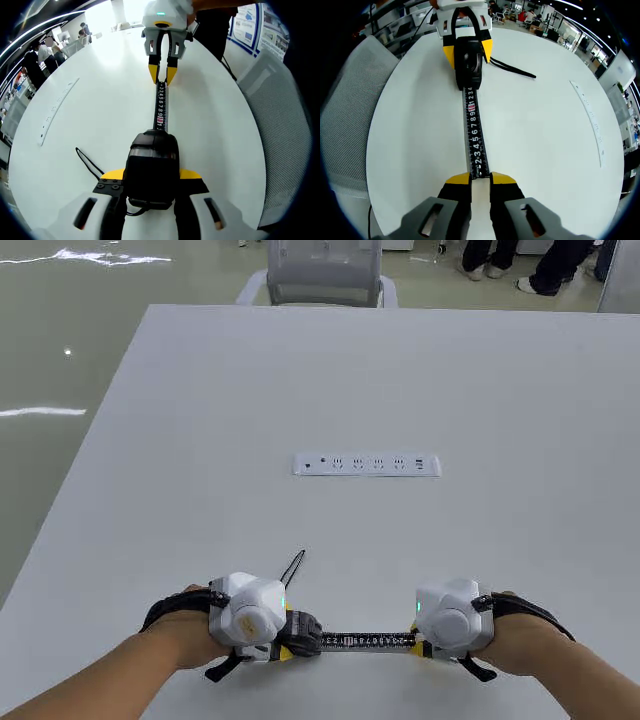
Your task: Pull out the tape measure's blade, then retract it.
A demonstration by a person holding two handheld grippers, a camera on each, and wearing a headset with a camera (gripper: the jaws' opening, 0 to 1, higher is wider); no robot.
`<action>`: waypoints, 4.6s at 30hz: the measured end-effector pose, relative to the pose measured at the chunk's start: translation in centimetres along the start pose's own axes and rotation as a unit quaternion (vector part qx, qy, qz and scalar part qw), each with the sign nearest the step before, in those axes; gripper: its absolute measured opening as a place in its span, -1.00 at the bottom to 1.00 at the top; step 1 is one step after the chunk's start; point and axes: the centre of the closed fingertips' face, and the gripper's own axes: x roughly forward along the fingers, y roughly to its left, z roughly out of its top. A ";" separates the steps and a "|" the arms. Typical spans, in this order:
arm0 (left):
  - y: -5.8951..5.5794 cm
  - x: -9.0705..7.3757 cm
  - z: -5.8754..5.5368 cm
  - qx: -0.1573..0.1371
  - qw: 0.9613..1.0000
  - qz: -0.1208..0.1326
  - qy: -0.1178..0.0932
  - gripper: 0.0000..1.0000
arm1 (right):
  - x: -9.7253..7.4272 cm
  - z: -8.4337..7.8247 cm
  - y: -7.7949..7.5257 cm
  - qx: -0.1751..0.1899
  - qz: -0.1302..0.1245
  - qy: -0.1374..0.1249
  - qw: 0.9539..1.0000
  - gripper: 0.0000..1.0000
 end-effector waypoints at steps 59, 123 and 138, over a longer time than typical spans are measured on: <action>0.1 0.0 0.0 0.001 1.000 -0.001 0.000 -0.35 | -1.4 -2.6 -0.4 0.011 -0.005 0.011 1.000 -0.78; 0.0 0.0 0.0 -0.004 1.000 -0.001 -0.002 -0.35 | -2.0 -4.6 -0.7 0.022 -0.010 0.023 0.999 -0.78; 0.1 0.1 0.0 -0.005 1.000 -0.002 -0.001 -0.35 | -2.3 -5.4 -0.7 0.025 -0.013 0.021 0.999 -0.78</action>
